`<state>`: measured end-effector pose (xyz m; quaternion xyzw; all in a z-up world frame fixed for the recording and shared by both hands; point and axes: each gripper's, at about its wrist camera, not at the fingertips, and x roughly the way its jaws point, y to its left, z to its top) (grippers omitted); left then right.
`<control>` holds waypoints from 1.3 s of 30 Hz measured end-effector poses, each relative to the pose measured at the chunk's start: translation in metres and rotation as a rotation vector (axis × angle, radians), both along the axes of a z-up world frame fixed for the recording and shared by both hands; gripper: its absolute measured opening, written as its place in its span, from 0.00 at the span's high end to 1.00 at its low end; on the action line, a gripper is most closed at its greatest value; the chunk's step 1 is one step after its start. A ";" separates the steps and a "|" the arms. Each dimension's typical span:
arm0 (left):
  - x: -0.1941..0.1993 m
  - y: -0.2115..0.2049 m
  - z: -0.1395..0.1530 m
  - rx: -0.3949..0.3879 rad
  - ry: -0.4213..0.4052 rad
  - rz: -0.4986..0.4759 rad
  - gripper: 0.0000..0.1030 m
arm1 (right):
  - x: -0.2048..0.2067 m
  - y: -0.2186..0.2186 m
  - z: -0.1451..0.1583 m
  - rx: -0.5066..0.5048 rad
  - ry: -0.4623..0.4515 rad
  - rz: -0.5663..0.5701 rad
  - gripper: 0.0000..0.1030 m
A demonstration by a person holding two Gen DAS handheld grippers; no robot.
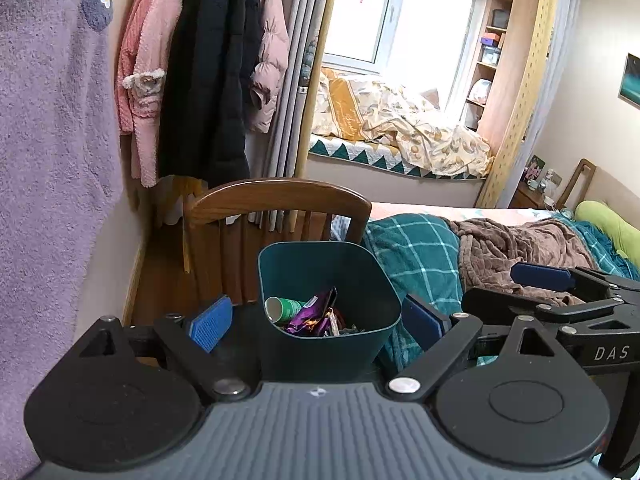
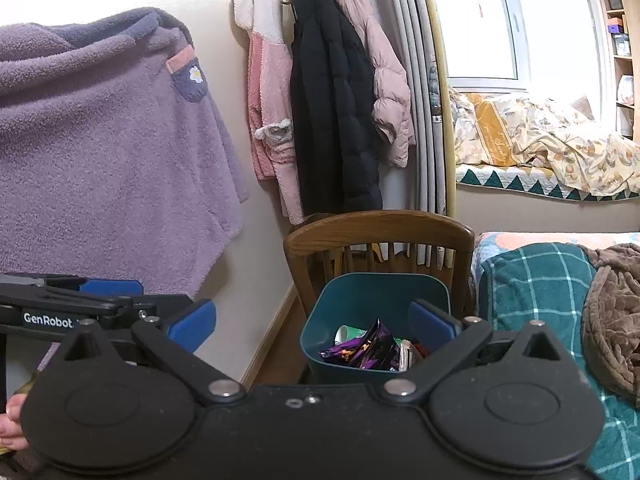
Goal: Collect trash
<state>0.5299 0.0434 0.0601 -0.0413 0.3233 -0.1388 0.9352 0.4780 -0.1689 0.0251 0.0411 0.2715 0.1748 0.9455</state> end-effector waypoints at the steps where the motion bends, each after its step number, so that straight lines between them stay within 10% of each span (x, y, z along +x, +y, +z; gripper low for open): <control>1: -0.001 0.000 0.000 0.002 -0.002 0.000 0.10 | -0.001 -0.001 0.000 0.001 -0.001 -0.002 0.00; 39: -0.003 0.009 0.002 0.023 -0.042 -0.012 0.10 | 0.000 0.006 -0.002 -0.017 -0.007 -0.046 0.00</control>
